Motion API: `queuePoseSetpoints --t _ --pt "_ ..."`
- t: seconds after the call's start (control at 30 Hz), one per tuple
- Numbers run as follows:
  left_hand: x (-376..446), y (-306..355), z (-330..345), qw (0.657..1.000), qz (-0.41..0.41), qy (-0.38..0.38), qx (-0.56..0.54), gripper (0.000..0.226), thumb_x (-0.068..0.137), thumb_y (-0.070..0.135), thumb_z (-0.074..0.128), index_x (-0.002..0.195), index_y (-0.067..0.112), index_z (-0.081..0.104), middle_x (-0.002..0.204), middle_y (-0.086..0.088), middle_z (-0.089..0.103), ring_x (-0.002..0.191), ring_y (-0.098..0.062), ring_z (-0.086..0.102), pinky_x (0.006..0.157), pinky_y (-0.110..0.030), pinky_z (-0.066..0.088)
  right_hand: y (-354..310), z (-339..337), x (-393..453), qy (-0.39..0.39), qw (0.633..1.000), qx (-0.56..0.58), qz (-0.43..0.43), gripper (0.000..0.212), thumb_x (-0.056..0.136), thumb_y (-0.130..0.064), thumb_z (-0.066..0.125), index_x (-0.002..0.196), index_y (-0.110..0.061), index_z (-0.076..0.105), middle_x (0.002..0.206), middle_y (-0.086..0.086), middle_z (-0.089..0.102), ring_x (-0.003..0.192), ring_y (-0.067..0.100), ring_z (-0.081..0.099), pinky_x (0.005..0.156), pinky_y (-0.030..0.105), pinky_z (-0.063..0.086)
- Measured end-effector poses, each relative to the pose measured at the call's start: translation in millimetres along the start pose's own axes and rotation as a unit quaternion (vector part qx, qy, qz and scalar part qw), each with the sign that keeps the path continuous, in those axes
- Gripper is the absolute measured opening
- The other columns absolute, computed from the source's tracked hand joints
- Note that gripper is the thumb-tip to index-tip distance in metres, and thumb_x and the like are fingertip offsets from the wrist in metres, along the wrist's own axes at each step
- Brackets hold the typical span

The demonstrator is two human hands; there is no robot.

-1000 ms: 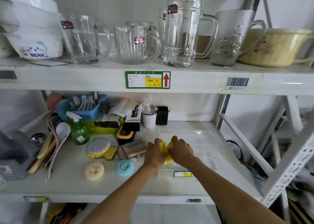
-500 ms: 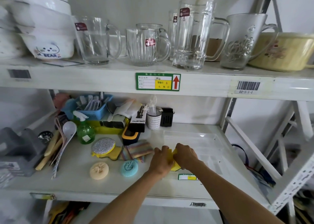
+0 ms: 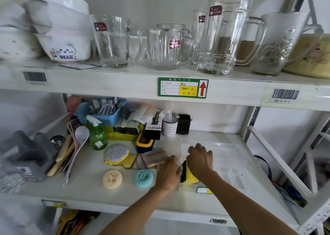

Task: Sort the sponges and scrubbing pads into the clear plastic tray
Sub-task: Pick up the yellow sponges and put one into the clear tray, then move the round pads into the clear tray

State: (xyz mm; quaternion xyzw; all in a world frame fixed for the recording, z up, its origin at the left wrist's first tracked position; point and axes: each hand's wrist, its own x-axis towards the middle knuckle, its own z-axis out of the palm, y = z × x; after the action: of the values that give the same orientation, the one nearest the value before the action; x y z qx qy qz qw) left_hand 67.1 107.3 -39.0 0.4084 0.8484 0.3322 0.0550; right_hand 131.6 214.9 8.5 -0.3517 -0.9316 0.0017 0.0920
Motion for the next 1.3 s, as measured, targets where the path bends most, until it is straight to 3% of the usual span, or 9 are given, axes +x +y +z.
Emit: queuePoseSetpoints --t 0.1,0.23,0.33,0.43,0.7,0.83,1.0,1.13,1.3 --pt "-1.0 -34.1 -19.6 0.996 -0.033 0.072 0.033 0.02 0.095 0.022 0.046 0.108 0.01 0.055 0.112 -0.008 0.064 0.102 -0.023 0.063 0.077 -0.031 0.048 -35.2 0.6 2.9 0.041 0.995 0.055 -0.073 0.029 0.087 -0.014 0.046 0.112 -0.015 0.061 0.113 0.009 0.059 0.107 0.029 0.056 0.09 0.04 0.041" --pt "-3.6 -93.0 -43.1 0.984 -0.125 0.105 0.074 0.025 0.09 0.015 0.049 0.11 0.004 0.057 0.112 -0.016 0.062 0.11 -0.033 0.059 0.086 -0.043 0.049 -86.2 20.8 1.2 -0.041 0.984 0.104 -0.14 0.035 0.088 -0.015 0.048 0.122 -0.008 0.055 0.119 0.013 0.058 0.109 0.033 0.057 0.09 0.04 0.043" --pt "-10.2 -128.8 -57.4 0.966 -0.206 0.097 0.124 0.031 0.089 0.021 0.052 0.116 0.006 0.055 0.119 -0.017 0.057 0.115 -0.035 0.055 0.084 -0.045 0.05 -109.1 43.3 0.1 -0.122 0.979 0.115 -0.115 0.038 0.092 -0.02 0.047 0.127 -0.004 0.051 0.127 0.019 0.056 0.113 0.037 0.057 0.092 0.041 0.046" --pt "-14.9 -156.7 -69.2 0.945 -0.268 0.07 0.176 0.039 0.091 0.032 0.051 0.125 0.013 0.048 0.127 -0.012 0.051 0.12 -0.031 0.051 0.091 -0.043 0.048 -122.3 60.7 -0.9 -0.176 0.97 0.154 -0.064 0.031 0.095 -0.022 0.046 0.124 -0.011 0.05 0.127 0.017 0.055 0.114 0.038 0.056 0.092 0.043 0.049" --pt "-18.1 -189.0 -70.4 0.904 -0.379 0.018 0.196 0.05 0.091 0.044 0.044 0.126 0.009 0.051 0.132 -0.01 0.049 0.124 -0.027 0.047 0.1 -0.038 0.042 -143.1 93.0 -0.4 -0.221 0.966 0.124 0.051 0.055 0.092 -0.045 0.054 0.136 -0.013 0.043 0.136 0.008 0.05 0.124 0.026 0.05 0.098 0.037 0.039" --pt "-18.6 -190.0 -71.3 0.906 -0.367 0.03 0.208 0.058 0.084 0.051 0.054 0.125 0.01 0.048 0.129 -0.01 0.051 0.123 -0.027 0.049 0.098 -0.039 0.044 -148.9 100.8 -3.6 -0.213 0.968 0.12 0.063 0.057 0.088 -0.039 0.062 0.135 -0.013 0.043 0.133 0.007 0.051 0.122 0.024 0.05 0.097 0.038 0.04" --pt "-19.2 -180.0 -75.0 0.921 -0.365 0.062 0.124 0.079 0.076 0.048 0.069 0.132 0.005 0.032 0.125 -0.013 0.057 0.114 -0.031 0.06 0.088 -0.041 0.051 -146.0 96.6 -5.1 -0.194 0.948 0.24 0.074 0.061 0.079 -0.026 0.076 0.125 -0.01 0.038 0.124 0.012 0.057 0.115 0.031 0.057 0.091 0.038 0.048" --pt "-19.4 -162.9 -74.0 0.942 -0.305 0.129 0.047 0.062 0.079 0.034 0.07 0.124 0.007 0.039 0.123 -0.014 0.055 0.109 -0.037 0.062 0.083 -0.043 0.051 -137.7 85.2 -4.1 -0.145 0.952 0.267 0.026 0.051 0.082 -0.026 0.069 0.12 -0.01 0.04 0.117 0.015 0.063 0.107 0.034 0.061 0.083 0.037 0.049" --pt "-1.4 -122.2 -67.7 0.958 -0.172 0.226 -0.035 0.047 0.084 0.023 0.068 0.121 0.002 0.047 0.122 -0.02 0.056 0.105 -0.039 0.061 0.082 -0.043 0.052 -113.7 61.1 -2.5 0.006 0.962 0.268 -0.05 0.031 0.089 -0.026 0.054 0.117 -0.014 0.047 0.118 0.012 0.059 0.096 0.032 0.064 0.076 0.042 0.056"
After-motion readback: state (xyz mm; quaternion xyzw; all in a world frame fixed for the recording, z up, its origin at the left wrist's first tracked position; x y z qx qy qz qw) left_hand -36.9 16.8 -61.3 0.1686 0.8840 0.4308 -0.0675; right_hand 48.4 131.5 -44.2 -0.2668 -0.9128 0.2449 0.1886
